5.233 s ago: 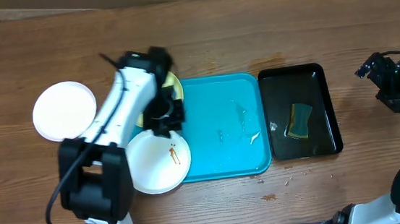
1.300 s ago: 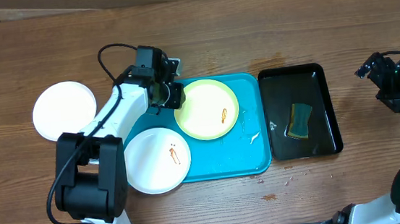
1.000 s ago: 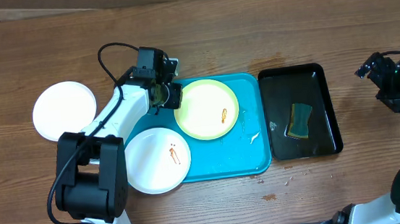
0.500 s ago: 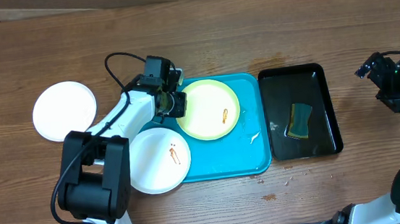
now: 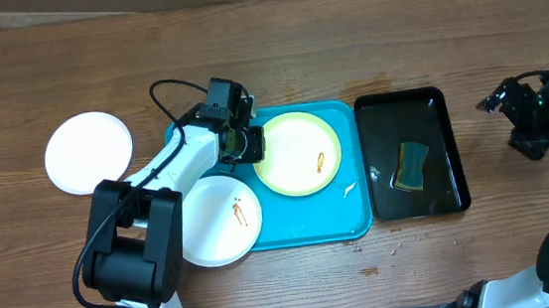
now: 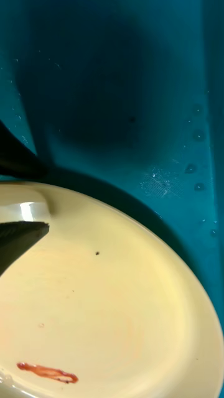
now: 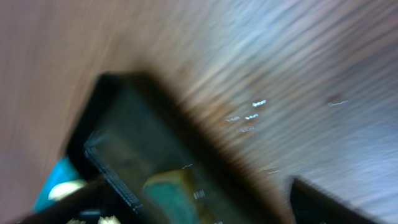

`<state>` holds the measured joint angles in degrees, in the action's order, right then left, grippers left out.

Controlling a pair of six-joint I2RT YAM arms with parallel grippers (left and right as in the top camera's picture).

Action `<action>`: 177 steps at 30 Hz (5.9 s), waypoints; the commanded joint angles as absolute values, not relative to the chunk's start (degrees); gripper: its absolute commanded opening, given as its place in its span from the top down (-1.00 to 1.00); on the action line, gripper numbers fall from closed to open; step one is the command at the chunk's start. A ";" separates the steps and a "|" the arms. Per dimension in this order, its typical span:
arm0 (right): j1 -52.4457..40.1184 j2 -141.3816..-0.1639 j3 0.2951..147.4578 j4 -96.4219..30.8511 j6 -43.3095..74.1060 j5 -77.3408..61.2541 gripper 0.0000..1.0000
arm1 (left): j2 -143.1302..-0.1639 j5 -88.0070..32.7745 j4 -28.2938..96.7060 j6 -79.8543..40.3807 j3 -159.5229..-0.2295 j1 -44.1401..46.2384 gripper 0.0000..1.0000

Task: Clean dirty plates on tray and stack at the side

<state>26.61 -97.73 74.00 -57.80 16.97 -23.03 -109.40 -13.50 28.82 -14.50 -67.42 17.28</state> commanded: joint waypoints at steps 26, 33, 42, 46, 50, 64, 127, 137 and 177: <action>-6.74 -95.48 59.88 -56.93 23.00 2.48 -0.89 | -109.32 -15.05 29.65 -21.43 -67.40 17.65 0.59; -6.74 -95.46 54.94 -51.66 22.63 0.73 0.92 | -108.92 -14.90 32.05 -20.53 -69.45 17.65 0.16; -6.68 -95.46 62.65 -54.37 22.13 1.34 -0.81 | -108.92 -14.44 34.44 -19.27 -73.30 17.67 -0.33; -6.70 -95.48 61.39 -50.98 22.13 5.02 -0.86 | -108.95 -12.23 34.48 -19.22 -73.30 17.67 -0.36; -6.70 -95.70 57.47 -46.65 22.15 5.08 -0.86 | -108.95 -11.42 34.54 -18.98 -73.30 17.67 -0.36; -6.70 -96.42 60.23 -43.51 22.09 2.07 -0.78 | -108.97 -11.35 34.30 -17.72 -73.30 17.69 -0.40; -6.70 -97.43 54.13 -49.19 22.15 3.33 -0.30 | -109.51 -4.01 31.22 -17.37 -68.66 21.80 0.13; -6.70 -97.43 55.00 -48.21 22.11 3.36 0.14 | -110.00 -4.03 31.24 -17.37 -68.66 21.91 0.12; -6.74 -97.21 66.65 -64.23 16.49 -0.99 0.92 | -111.61 -4.03 35.00 -18.22 -72.53 21.78 0.07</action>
